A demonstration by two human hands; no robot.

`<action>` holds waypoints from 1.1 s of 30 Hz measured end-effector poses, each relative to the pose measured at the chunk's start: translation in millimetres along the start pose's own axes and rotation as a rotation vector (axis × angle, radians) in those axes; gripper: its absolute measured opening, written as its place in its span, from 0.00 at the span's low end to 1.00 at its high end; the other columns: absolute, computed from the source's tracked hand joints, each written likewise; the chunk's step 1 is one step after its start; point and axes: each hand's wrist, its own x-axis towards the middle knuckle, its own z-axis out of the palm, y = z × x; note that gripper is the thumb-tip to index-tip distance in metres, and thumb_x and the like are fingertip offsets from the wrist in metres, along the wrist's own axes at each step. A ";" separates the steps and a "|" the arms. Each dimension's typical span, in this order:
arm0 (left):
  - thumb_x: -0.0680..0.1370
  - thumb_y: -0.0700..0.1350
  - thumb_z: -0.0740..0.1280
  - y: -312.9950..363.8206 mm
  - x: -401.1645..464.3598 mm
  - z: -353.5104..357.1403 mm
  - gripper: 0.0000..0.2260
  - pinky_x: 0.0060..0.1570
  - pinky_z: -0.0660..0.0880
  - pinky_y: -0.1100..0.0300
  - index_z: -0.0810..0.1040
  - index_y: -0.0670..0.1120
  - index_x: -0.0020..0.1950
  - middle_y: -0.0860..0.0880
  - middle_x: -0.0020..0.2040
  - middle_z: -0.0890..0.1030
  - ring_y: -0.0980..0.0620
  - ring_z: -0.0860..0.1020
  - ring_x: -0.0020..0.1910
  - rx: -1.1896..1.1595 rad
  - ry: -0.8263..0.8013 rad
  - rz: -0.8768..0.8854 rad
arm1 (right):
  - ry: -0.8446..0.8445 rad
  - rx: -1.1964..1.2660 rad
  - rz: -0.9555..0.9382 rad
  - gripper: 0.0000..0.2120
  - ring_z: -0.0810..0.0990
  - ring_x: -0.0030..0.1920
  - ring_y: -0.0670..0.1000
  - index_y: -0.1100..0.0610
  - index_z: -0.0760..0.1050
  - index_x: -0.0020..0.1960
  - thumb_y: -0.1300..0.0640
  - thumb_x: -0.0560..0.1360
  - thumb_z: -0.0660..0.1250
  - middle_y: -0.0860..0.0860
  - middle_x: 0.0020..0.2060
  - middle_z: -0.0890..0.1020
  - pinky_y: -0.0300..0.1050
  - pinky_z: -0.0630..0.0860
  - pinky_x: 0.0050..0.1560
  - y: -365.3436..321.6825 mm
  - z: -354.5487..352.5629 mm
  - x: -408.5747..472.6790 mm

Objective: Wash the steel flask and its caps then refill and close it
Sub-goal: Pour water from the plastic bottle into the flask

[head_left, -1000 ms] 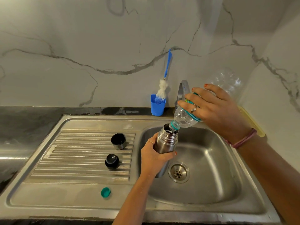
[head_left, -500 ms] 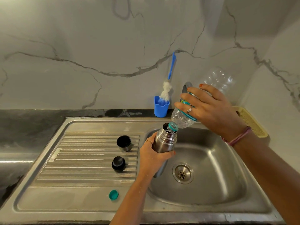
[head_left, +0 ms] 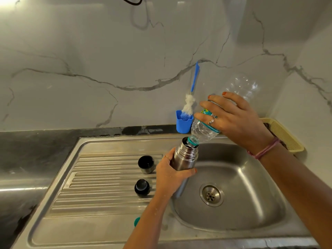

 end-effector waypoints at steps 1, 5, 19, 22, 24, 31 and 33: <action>0.62 0.44 0.83 -0.4 1.4 -2.7 0.33 0.52 0.78 0.64 0.76 0.54 0.65 0.56 0.53 0.83 0.59 0.81 0.50 0.002 -0.001 -0.002 | 0.011 0.007 0.004 0.23 0.76 0.63 0.57 0.51 0.76 0.64 0.58 0.70 0.75 0.55 0.61 0.78 0.53 0.64 0.67 -0.7 -0.1 2.5; 0.62 0.45 0.83 -3.1 7.6 -11.9 0.35 0.55 0.79 0.60 0.76 0.50 0.67 0.55 0.54 0.83 0.57 0.81 0.51 -0.003 -0.004 -0.004 | 0.065 0.011 0.026 0.18 0.73 0.64 0.57 0.51 0.76 0.63 0.59 0.74 0.70 0.55 0.62 0.78 0.53 0.64 0.67 -2.5 -0.2 10.9; 0.61 0.44 0.83 3.0 18.2 -61.2 0.30 0.51 0.80 0.59 0.78 0.54 0.60 0.56 0.51 0.84 0.57 0.82 0.49 -0.014 0.019 0.011 | 0.032 0.131 0.379 0.22 0.69 0.62 0.55 0.51 0.75 0.65 0.57 0.72 0.73 0.53 0.59 0.78 0.54 0.61 0.64 -31.1 14.5 26.7; 0.61 0.44 0.83 4.8 20.8 -76.9 0.29 0.48 0.78 0.65 0.78 0.56 0.59 0.56 0.50 0.84 0.58 0.82 0.48 0.001 0.035 0.019 | -0.039 0.237 0.484 0.26 0.71 0.61 0.55 0.51 0.74 0.65 0.54 0.69 0.75 0.52 0.58 0.77 0.54 0.60 0.62 -45.4 17.3 30.1; 0.61 0.44 0.83 6.5 21.9 -87.0 0.28 0.45 0.76 0.70 0.77 0.58 0.57 0.58 0.49 0.83 0.62 0.81 0.47 0.012 0.040 0.023 | -0.072 0.325 0.560 0.28 0.70 0.60 0.55 0.51 0.73 0.65 0.52 0.67 0.77 0.52 0.57 0.77 0.53 0.60 0.61 -57.5 19.2 33.6; 0.61 0.43 0.83 3.7 21.1 -132.9 0.28 0.46 0.77 0.67 0.80 0.53 0.58 0.57 0.49 0.84 0.60 0.81 0.47 -0.002 0.108 -0.025 | -0.227 0.639 0.866 0.34 0.72 0.58 0.56 0.50 0.72 0.66 0.54 0.62 0.77 0.52 0.57 0.76 0.54 0.64 0.59 -102.5 20.5 50.4; 0.61 0.43 0.83 1.0 20.7 -147.1 0.28 0.46 0.77 0.64 0.80 0.50 0.59 0.55 0.49 0.84 0.58 0.81 0.48 -0.014 0.141 -0.041 | -0.259 0.698 0.925 0.35 0.73 0.59 0.56 0.51 0.71 0.66 0.55 0.61 0.77 0.51 0.58 0.76 0.55 0.66 0.59 -114.9 22.0 51.7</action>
